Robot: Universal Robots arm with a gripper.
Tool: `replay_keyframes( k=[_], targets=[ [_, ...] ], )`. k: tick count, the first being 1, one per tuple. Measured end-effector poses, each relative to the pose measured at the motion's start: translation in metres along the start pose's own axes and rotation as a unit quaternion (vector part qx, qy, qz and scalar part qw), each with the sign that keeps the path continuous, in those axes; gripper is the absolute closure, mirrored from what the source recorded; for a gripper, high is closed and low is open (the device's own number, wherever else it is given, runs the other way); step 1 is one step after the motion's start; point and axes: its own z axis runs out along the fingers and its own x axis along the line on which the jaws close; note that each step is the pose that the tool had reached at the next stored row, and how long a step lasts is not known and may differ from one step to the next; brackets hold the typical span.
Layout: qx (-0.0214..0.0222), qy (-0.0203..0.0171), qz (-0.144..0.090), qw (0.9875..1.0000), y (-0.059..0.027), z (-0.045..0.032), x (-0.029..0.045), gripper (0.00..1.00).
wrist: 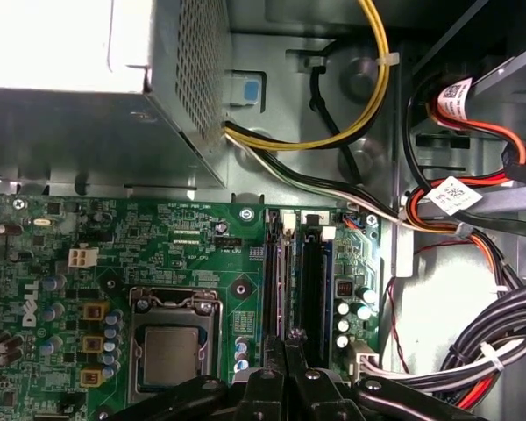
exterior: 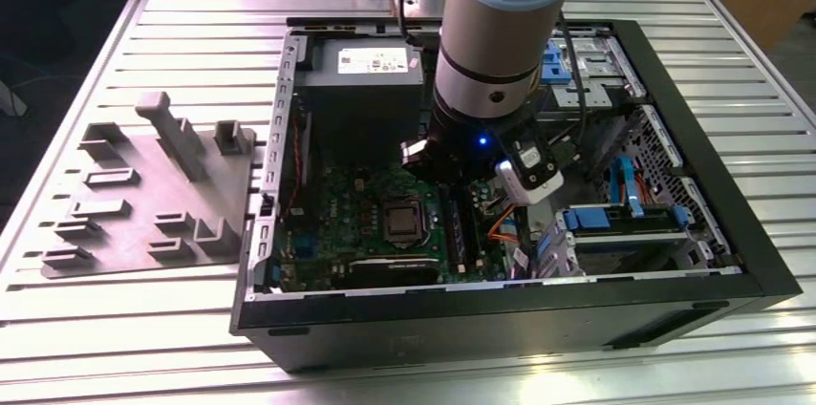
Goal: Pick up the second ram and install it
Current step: 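Insert the second ram into the second slot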
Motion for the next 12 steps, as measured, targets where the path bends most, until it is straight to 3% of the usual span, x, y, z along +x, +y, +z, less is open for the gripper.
replay_keyframes(
  k=[12],
  targets=[
    [0.0001, 0.0, 0.0, 1.0, -0.0001, 0.0009, 0.0001, 0.88]
  ],
)
